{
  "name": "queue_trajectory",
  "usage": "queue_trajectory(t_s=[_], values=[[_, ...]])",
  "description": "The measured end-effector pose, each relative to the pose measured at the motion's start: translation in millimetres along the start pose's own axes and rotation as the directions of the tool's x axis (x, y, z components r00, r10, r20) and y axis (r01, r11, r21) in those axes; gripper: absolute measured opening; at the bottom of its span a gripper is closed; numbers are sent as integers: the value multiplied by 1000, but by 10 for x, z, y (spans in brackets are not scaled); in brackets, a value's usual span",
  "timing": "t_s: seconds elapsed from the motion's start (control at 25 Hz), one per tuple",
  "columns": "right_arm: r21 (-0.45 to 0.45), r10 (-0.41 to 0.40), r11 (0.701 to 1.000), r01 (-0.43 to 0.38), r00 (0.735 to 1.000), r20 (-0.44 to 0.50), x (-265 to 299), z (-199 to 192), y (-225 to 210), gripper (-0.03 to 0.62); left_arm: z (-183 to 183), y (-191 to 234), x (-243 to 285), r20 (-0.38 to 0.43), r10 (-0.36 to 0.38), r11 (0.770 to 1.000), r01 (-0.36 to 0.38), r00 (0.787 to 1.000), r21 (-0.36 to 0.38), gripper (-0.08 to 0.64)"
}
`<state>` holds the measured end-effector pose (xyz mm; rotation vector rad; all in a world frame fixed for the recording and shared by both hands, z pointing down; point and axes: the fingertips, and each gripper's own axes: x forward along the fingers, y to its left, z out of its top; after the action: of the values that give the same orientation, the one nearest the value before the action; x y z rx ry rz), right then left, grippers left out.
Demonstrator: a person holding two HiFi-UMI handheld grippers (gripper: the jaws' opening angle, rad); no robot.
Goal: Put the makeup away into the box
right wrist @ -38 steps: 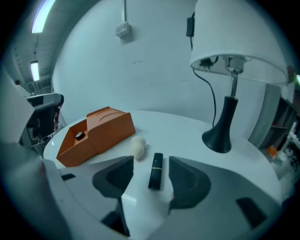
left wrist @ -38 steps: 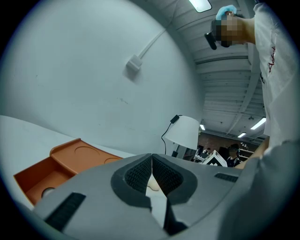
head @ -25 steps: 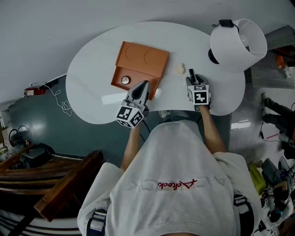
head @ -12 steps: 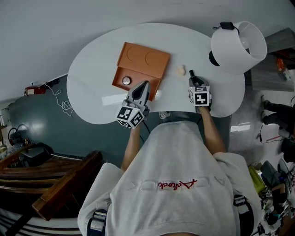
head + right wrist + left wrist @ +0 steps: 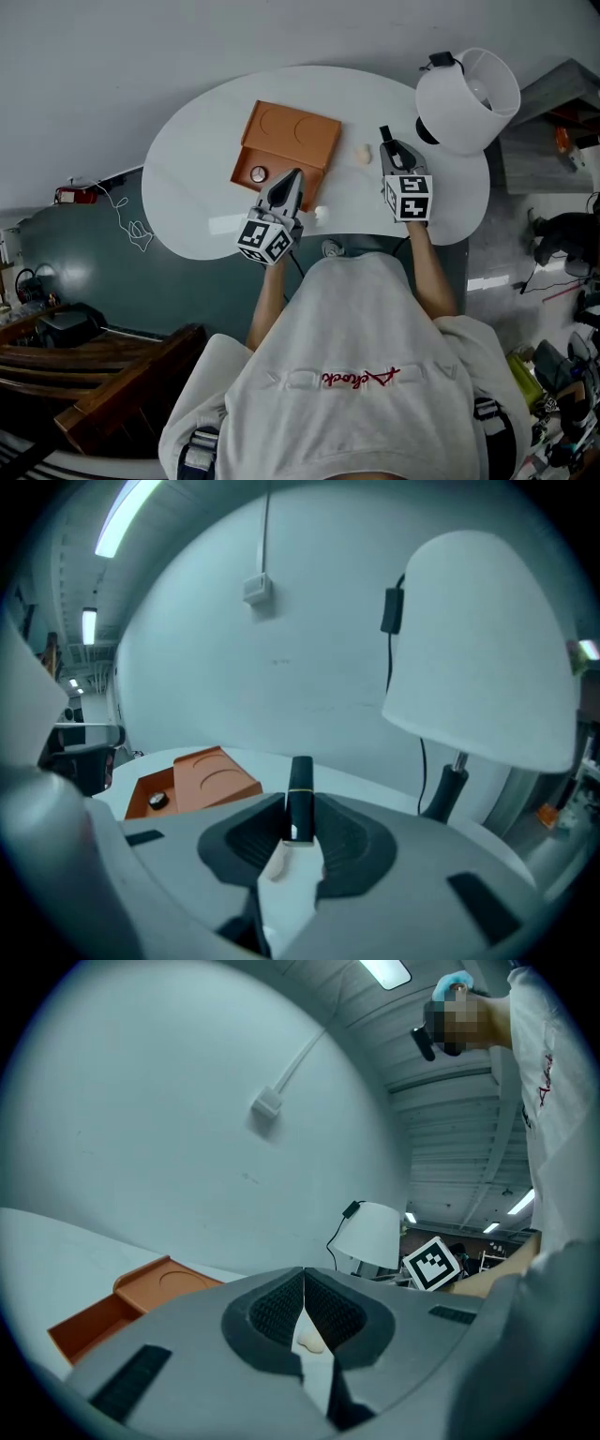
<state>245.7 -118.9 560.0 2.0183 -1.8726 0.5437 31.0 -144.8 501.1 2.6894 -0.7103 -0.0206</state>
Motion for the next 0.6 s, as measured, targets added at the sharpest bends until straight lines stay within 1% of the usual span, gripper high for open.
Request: queue_trajectory(t_s=[0.16,0.32,0.48,0.6], values=[[-29,30,999,-29,999,28,-37,141,107,109,89,-34,-105,29,20,1000,-20,999,11,11],[-58,87,995,-85,996,23,-14,151,350,109,145,21,-319,54,67,998,-68,996,19,9],[-103,171,980,-169,985,11,94,171,706,109,181,144,-612,86,138,990,-141,987,20,9],[-150,253,957,-250,968,-2,190,216,1080,109,204,275,-929,111,215,976,-217,970,13,9]])
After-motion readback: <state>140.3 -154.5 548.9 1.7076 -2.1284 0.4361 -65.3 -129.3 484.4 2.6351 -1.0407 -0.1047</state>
